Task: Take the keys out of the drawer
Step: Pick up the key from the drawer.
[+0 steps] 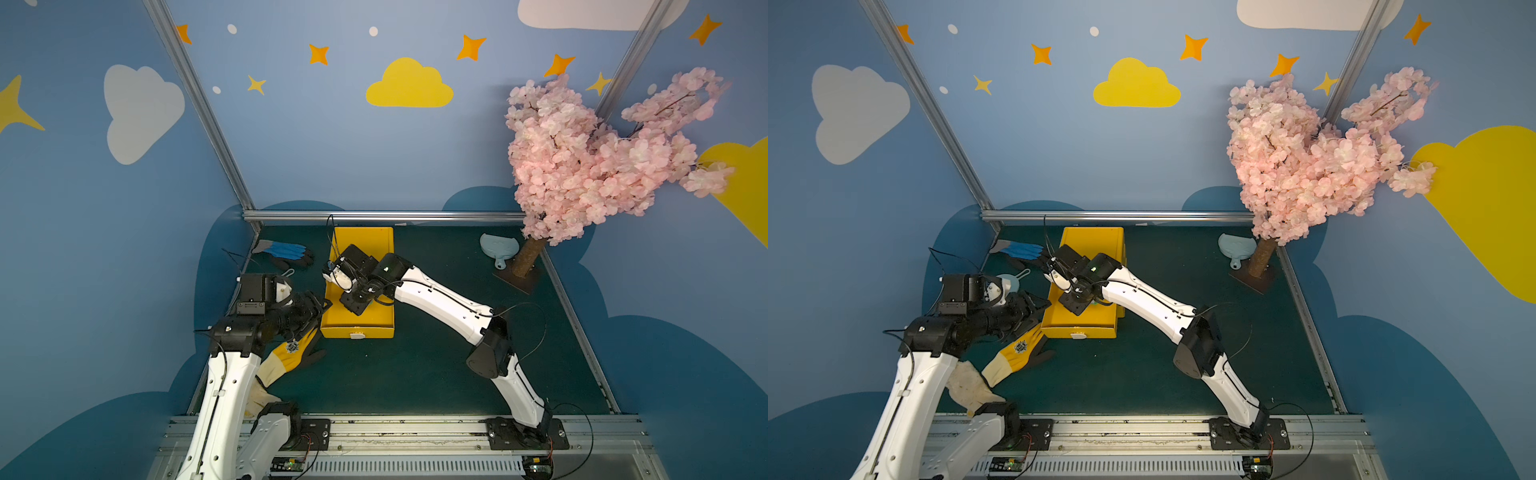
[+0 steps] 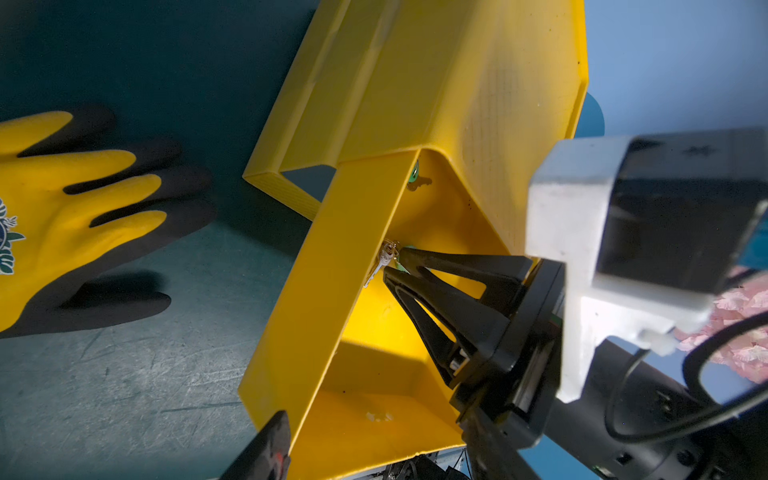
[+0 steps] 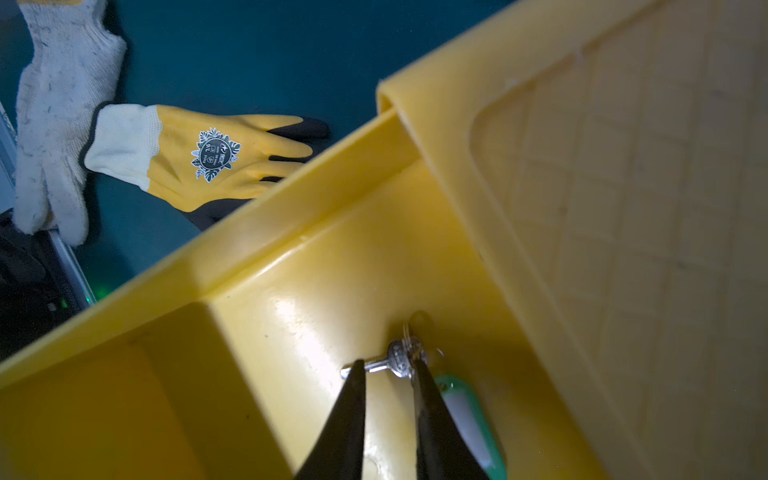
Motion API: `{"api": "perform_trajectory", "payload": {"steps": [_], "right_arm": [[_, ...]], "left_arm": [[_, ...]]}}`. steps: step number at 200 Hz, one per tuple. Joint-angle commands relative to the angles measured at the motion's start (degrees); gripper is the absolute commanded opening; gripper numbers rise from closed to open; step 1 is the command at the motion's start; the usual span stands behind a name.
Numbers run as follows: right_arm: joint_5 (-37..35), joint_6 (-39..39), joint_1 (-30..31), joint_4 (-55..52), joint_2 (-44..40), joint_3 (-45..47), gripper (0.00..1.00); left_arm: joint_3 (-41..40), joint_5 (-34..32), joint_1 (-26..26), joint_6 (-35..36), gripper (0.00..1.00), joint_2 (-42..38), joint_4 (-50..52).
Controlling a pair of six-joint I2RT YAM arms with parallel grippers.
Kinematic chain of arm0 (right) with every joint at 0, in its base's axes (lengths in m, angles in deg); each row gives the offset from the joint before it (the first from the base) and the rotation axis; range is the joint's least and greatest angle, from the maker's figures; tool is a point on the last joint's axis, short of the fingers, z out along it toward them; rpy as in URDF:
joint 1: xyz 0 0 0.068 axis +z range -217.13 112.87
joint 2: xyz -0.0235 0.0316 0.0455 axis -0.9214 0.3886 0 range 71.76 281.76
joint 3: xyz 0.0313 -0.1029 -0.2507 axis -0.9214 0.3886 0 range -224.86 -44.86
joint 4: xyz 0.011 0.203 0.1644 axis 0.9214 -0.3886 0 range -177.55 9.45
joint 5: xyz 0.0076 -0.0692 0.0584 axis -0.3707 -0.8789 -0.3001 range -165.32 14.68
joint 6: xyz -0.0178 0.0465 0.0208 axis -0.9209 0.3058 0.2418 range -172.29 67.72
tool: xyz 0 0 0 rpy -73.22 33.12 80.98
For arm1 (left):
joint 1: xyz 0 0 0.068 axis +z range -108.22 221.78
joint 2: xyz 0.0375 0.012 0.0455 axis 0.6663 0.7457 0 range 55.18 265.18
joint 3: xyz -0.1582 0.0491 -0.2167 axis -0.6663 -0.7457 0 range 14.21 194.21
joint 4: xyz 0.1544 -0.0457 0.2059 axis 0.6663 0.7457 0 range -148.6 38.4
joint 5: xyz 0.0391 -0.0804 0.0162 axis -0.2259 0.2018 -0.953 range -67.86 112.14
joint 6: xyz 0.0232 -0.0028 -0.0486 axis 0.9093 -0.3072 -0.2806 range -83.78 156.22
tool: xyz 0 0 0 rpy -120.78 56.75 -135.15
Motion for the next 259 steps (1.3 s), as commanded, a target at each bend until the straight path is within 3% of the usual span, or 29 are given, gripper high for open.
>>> {"api": "perform_trajectory", "payload": {"steps": [1, 90, 112, 259], "right_arm": [[-0.44, 0.02, -0.58, 0.54, 1.45, -1.90, 0.22], [-0.23, 0.88, -1.03, 0.62, 0.59, -2.39, 0.09], [0.20, 1.04, -1.08, 0.48, -0.34, -2.33, 0.00], [3.02, 3.82, -1.37, 0.16, -10.72, 0.73, 0.00]], "left_arm": [[0.53, 0.49, 0.21, 0.67, 0.68, -0.23, -0.05], [0.41, 0.54, 0.30, 0.36, 0.68, -0.80, -0.14], [0.53, 0.21, 0.28, 0.19, 0.67, -0.95, -0.40], [6.80, -4.17, 0.30, 1.07, 0.64, 1.90, -2.51]]}}
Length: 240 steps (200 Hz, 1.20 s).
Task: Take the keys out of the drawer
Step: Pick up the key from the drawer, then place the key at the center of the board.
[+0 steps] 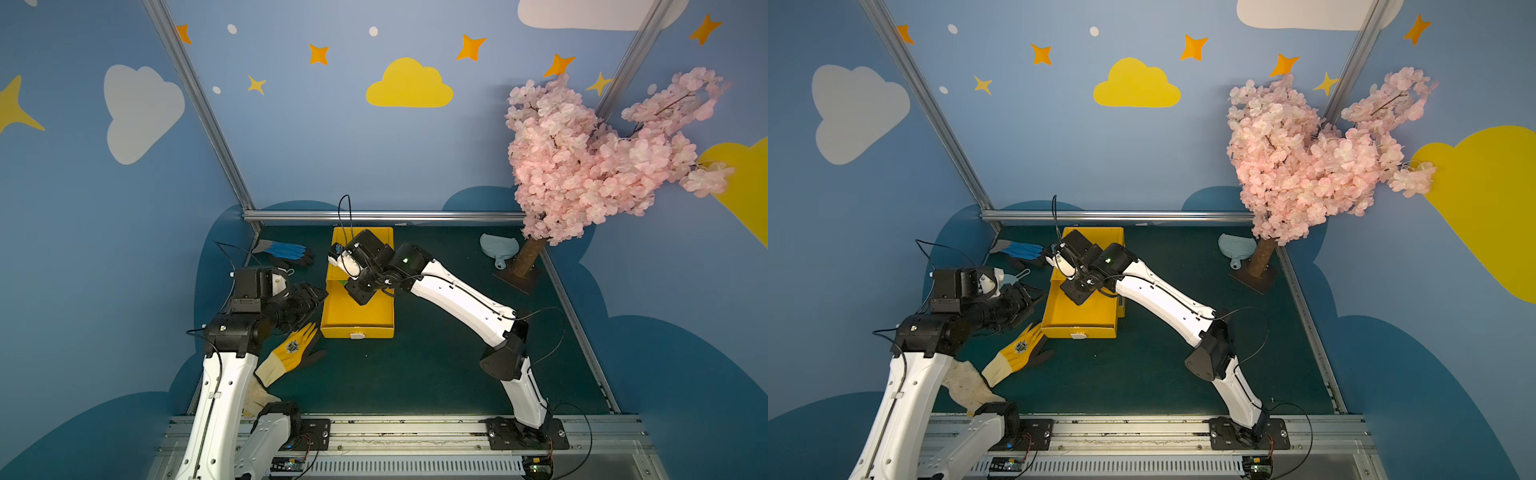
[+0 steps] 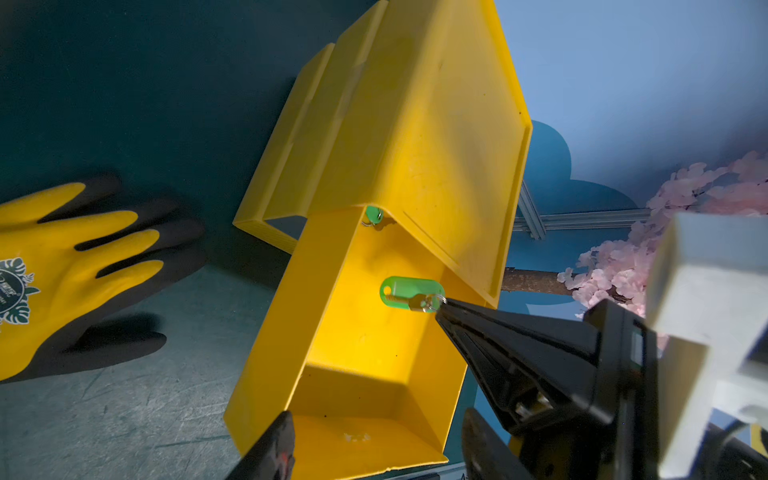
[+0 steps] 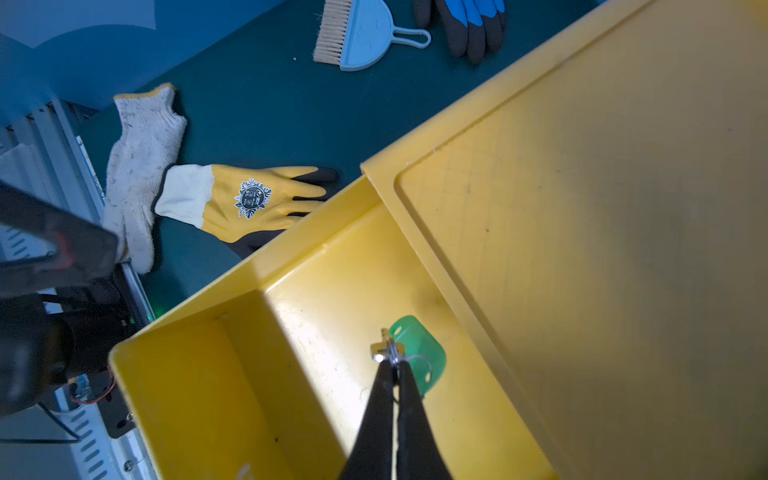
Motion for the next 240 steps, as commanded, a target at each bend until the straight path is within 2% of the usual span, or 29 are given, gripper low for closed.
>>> {"api": "perform_trajectory", "payload": {"steps": [1, 45, 84, 134, 180, 207, 240], "right_arm": [[1.04, 1.25, -0.37, -0.16, -3.41, 1.25, 0.00], [2.44, 2.93, -1.72, -0.07, -6.62, 2.42, 0.00], [2.91, 4.33, -3.55, 0.28, -11.22, 6.93, 0.00], [2.77, 3.82, -5.96, 3.42, -19.02, 15.91, 0.00], [-0.45, 4.88, -8.55, 5.30, -25.36, 23.98, 0.00], [-1.19, 7.59, -10.26, 6.75, -30.58, 31.71, 0.00], [-2.15, 11.92, -12.85, 11.74, -39.00, 45.96, 0.00]], "left_arm": [[1.96, -1.15, 0.30, 1.02, 0.64, 0.97, -0.58], [3.82, -1.78, -0.19, 0.09, 0.63, 2.73, -1.54], [5.70, -2.97, -2.18, -1.17, 0.62, 4.88, -3.02], [9.33, -6.71, -9.18, -2.47, 0.62, 9.15, -4.86], [12.59, -8.00, -15.42, -2.15, 0.62, 13.25, -7.26], [15.73, -6.11, -18.02, 0.49, 0.62, 16.66, -6.80], [20.12, -6.33, -22.00, 4.28, 0.62, 21.24, -6.47]]}}
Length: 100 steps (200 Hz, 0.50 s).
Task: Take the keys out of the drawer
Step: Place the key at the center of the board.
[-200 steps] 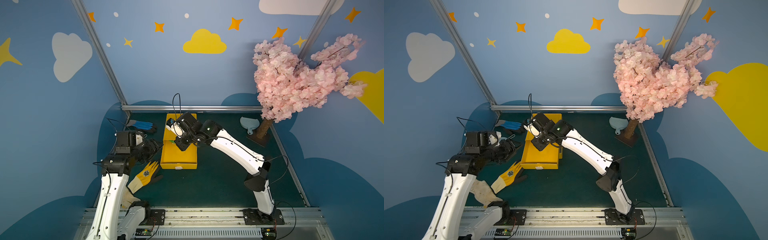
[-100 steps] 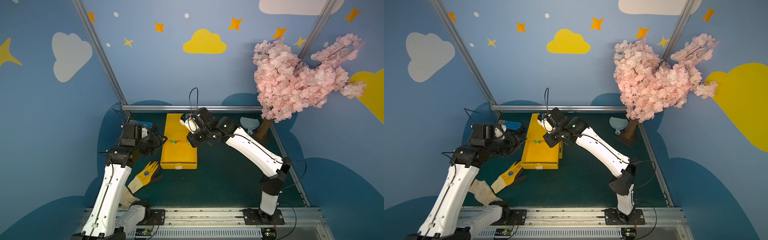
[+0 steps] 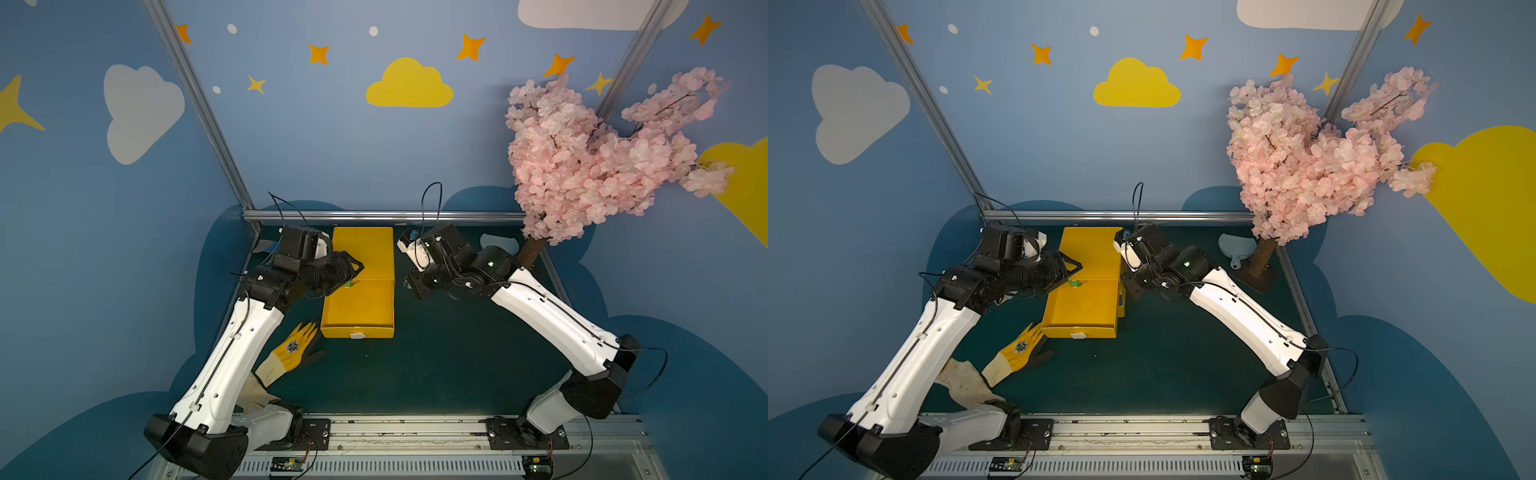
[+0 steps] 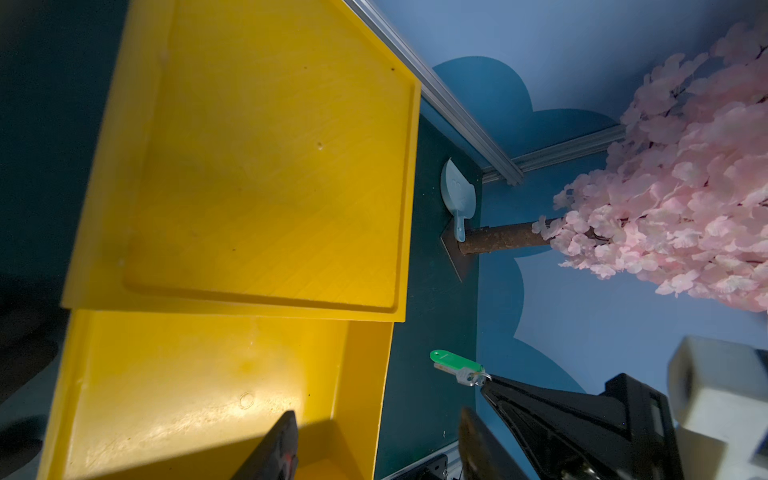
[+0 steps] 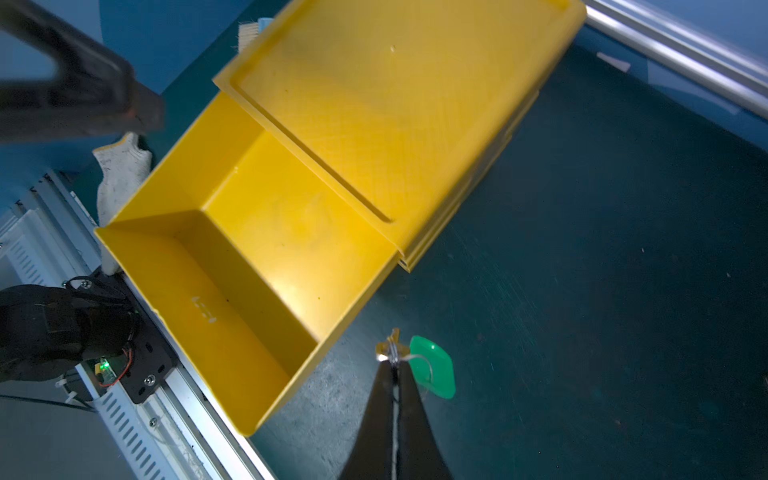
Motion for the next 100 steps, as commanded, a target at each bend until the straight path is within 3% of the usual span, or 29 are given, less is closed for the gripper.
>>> {"api": "perform_trajectory", "payload": {"steps": [1, 53, 100], "right_arm": [[-1.48, 4.26, -1.66, 4.17, -6.12, 7.97, 0.00], [-1.12, 12.87, -8.04, 7.53, -15.36, 26.04, 0.00], [-0.65, 19.13, -14.72, 10.81, -18.33, 39.33, 0.00]], "left_arm": [[3.19, 0.23, -2.62, 4.26, 0.62, 2.41, -0.33], [5.94, 1.34, -9.38, 5.64, 0.62, 8.96, -1.50], [9.99, 1.56, -14.68, 7.78, 0.62, 15.02, -1.39]]}}
